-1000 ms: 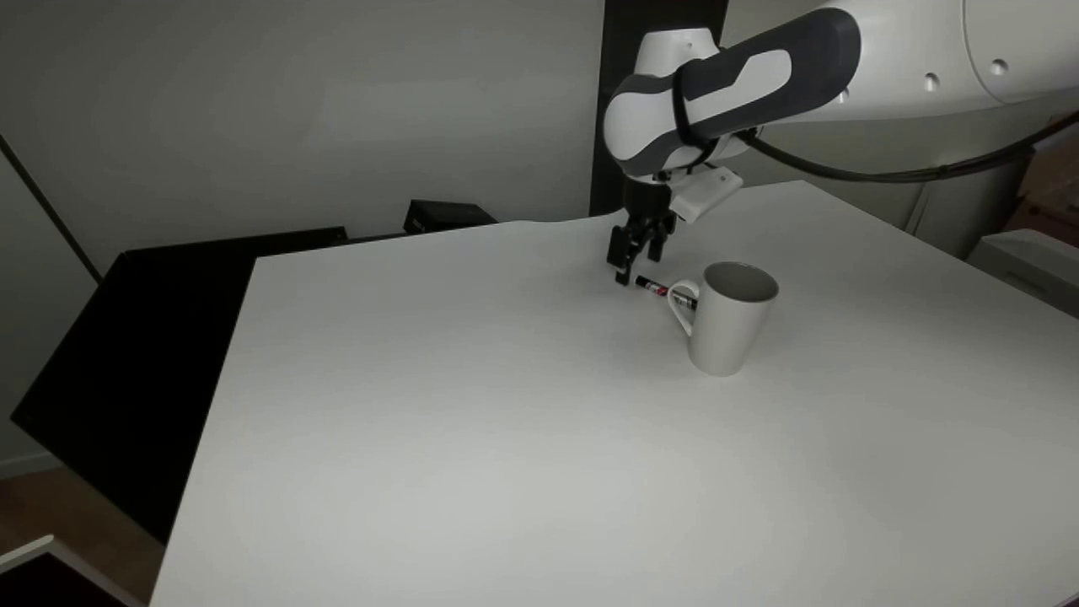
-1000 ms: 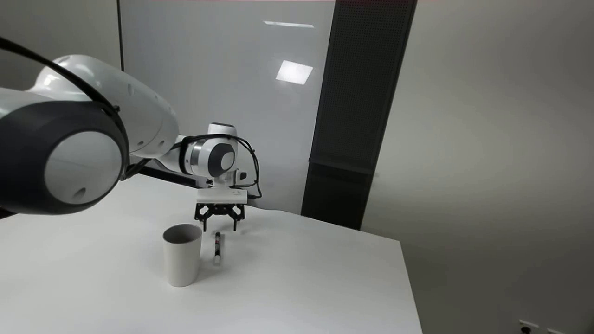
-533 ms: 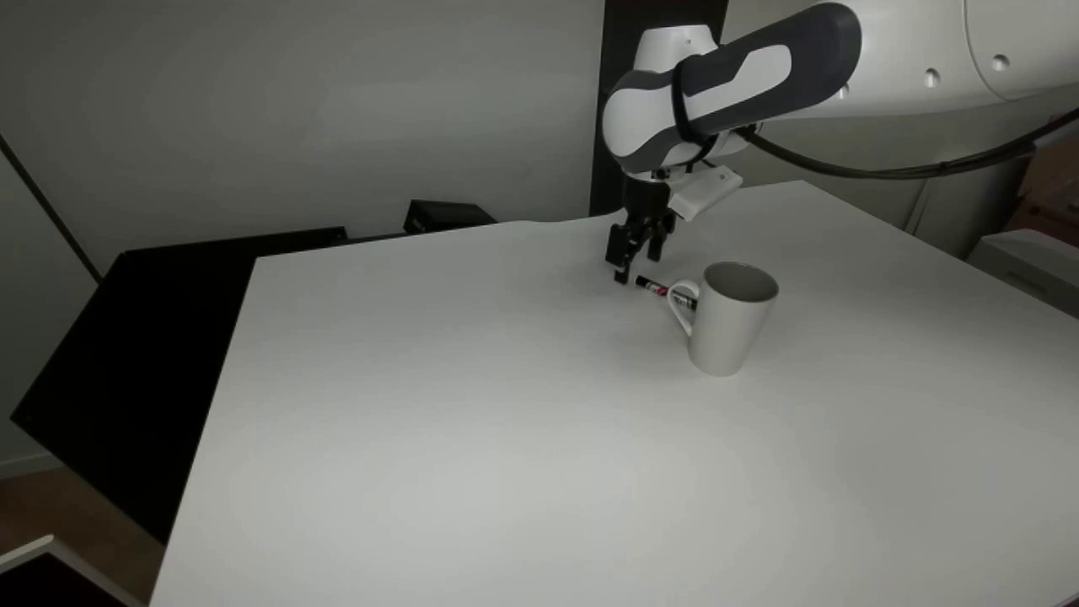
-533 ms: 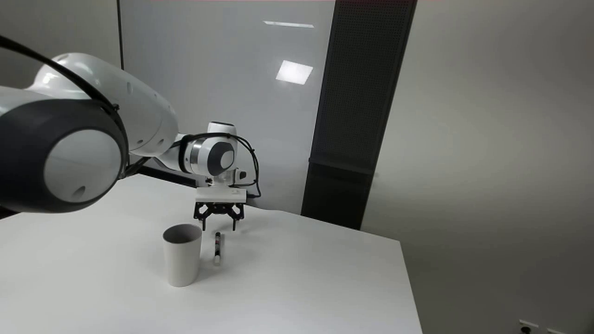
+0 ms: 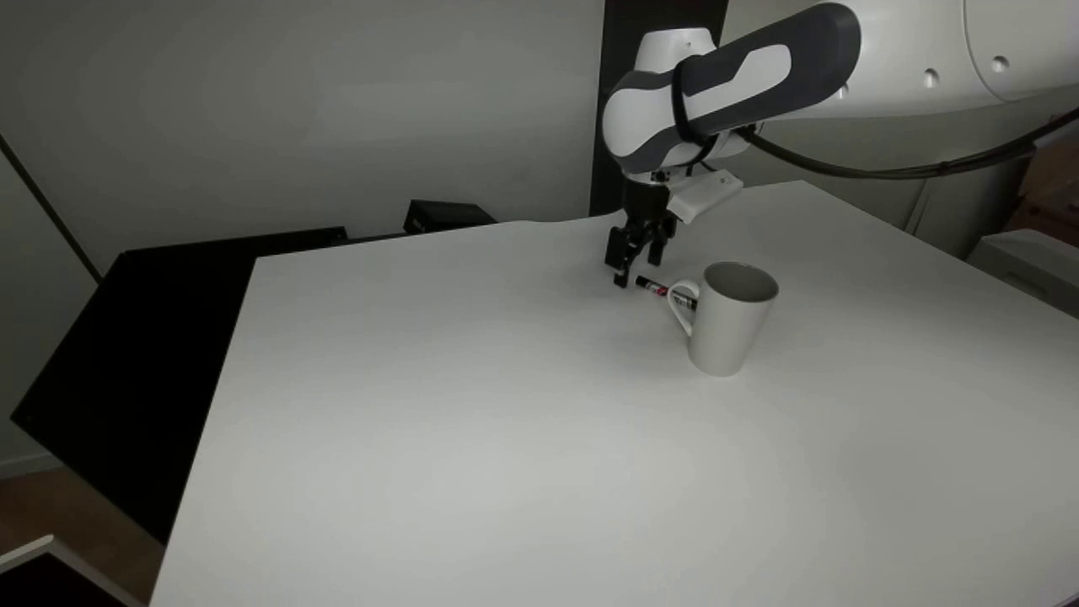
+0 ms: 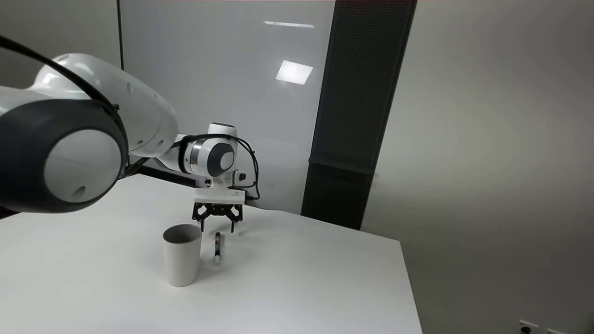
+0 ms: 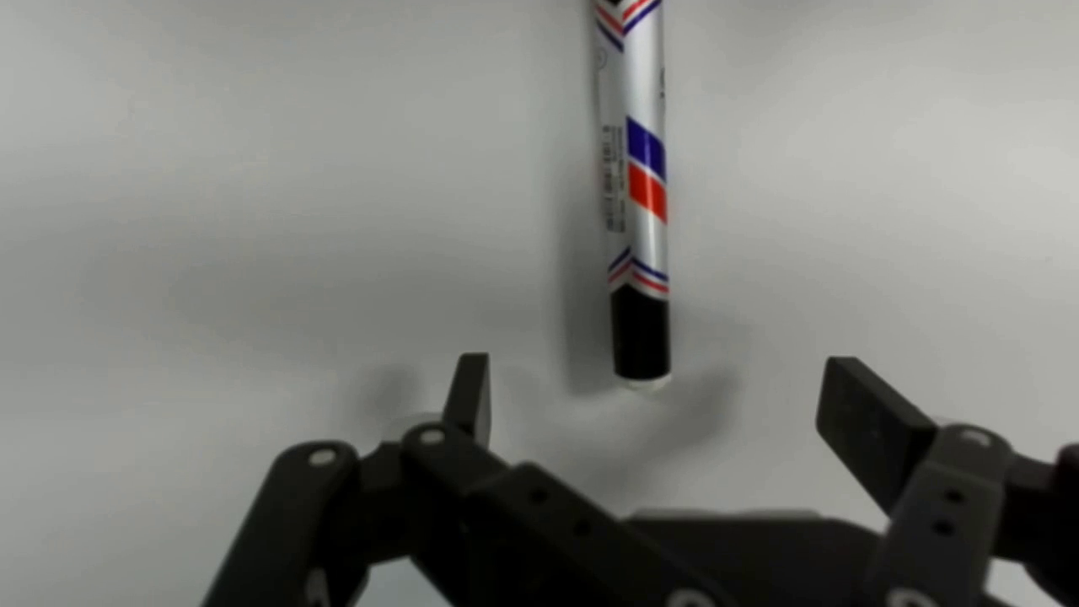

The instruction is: Put the black marker inside the mug

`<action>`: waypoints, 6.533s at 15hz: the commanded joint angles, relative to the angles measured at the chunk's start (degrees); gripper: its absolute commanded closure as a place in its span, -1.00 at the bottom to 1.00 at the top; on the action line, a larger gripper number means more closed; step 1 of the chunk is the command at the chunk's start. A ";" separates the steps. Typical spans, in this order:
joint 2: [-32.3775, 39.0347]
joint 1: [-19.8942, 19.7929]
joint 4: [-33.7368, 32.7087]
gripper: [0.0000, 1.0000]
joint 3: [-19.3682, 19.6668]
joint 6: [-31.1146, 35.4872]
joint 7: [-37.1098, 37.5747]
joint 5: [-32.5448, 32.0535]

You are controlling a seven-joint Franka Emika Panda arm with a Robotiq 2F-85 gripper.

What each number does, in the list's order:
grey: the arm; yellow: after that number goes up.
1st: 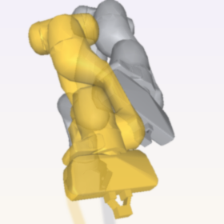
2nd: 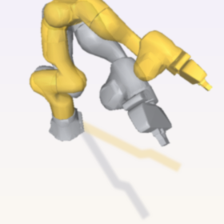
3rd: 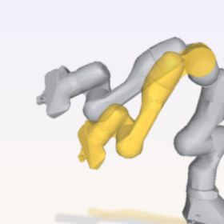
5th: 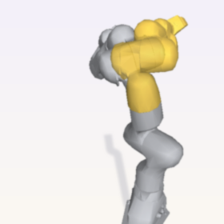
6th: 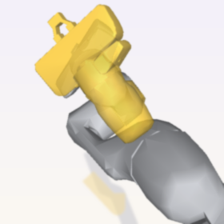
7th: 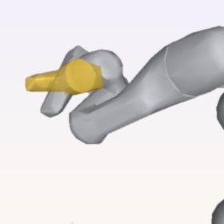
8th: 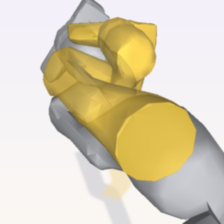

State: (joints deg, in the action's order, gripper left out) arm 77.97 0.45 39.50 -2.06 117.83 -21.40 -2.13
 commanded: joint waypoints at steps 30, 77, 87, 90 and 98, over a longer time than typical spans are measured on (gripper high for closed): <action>-1.81 -1.13 -4.52 0.86 6.80 -3.25 26.52 0.45; -25.78 12.51 17.53 0.86 23.81 7.87 48.38 0.39; -40.00 10.88 42.33 0.86 15.63 8.63 49.69 -5.12; -43.59 10.92 48.67 0.86 15.53 9.58 50.21 -6.95; -52.03 12.79 64.44 0.86 16.18 20.33 55.38 -15.74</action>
State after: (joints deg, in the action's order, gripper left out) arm 30.92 12.21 96.09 14.42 133.25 29.62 -14.01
